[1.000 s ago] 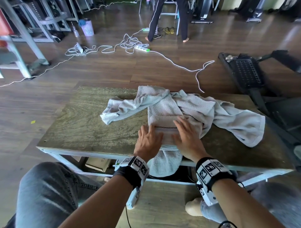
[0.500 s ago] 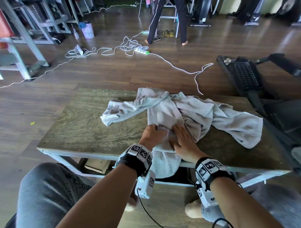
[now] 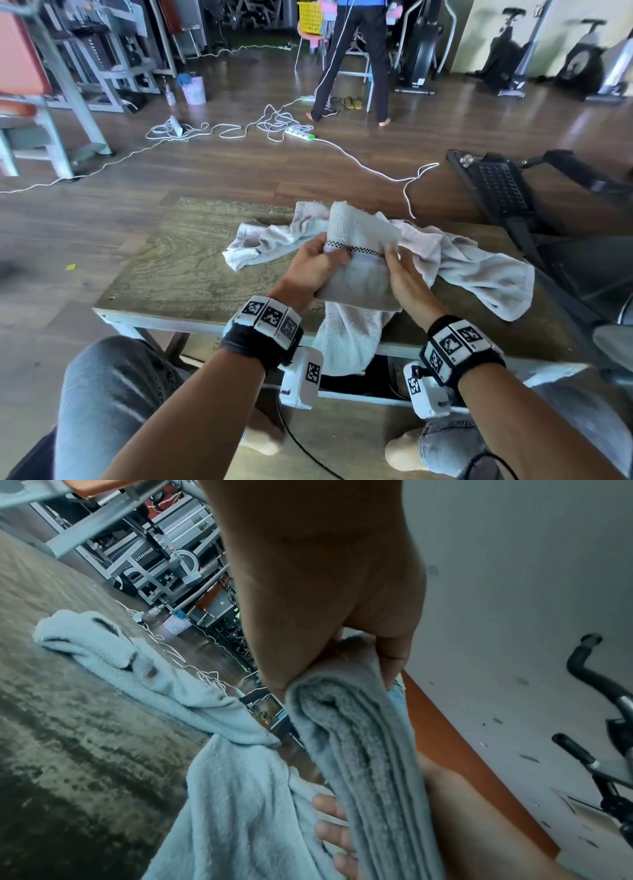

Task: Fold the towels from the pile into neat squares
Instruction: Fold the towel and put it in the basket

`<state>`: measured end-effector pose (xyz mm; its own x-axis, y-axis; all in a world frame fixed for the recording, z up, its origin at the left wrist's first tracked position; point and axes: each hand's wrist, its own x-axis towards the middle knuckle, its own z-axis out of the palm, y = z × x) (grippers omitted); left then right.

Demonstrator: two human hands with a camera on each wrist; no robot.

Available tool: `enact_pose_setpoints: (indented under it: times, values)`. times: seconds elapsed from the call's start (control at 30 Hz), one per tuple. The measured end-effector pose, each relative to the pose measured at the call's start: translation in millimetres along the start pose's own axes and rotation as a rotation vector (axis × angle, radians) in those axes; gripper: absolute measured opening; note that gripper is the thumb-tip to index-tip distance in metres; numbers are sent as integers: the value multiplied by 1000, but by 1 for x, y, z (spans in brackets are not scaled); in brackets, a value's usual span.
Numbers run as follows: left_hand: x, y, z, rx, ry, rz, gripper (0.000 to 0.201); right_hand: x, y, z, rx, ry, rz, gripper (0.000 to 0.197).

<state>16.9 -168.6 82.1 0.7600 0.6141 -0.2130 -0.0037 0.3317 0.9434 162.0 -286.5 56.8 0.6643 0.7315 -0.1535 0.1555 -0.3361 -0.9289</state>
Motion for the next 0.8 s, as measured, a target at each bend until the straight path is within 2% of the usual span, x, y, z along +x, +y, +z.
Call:
enact_pose_setpoints:
  times: [0.07, 0.1, 0.23, 0.33, 0.4, 0.5, 0.6, 0.8]
  values:
    - [-16, 8, -4, -25, -18, 24, 40, -8, -10, 6, 21, -10, -21, 82]
    - [-23, 11, -7, -25, -17, 40, 41, -13, -14, 9, 29, 5, -38, 81]
    - [-58, 16, -22, -14, 54, 86, 44, -37, -29, 22, 48, 100, -135, 55]
    - [-84, 16, -32, 6, 176, 114, 65, -59, -37, 35, 20, 173, -234, 51]
    - [-98, 14, -39, 25, 269, 106, 71, -76, -45, 45, -41, 192, -301, 47]
    - [-125, 18, -45, 67, 336, 158, 49, -94, -60, 61, -108, 185, -415, 45]
    - [-142, 20, -59, 69, 421, 254, 32, -105, -79, 79, -170, 164, -454, 46]
    - [-169, 21, -97, 131, 642, 407, 42, -119, -110, 124, -224, 37, -477, 43]
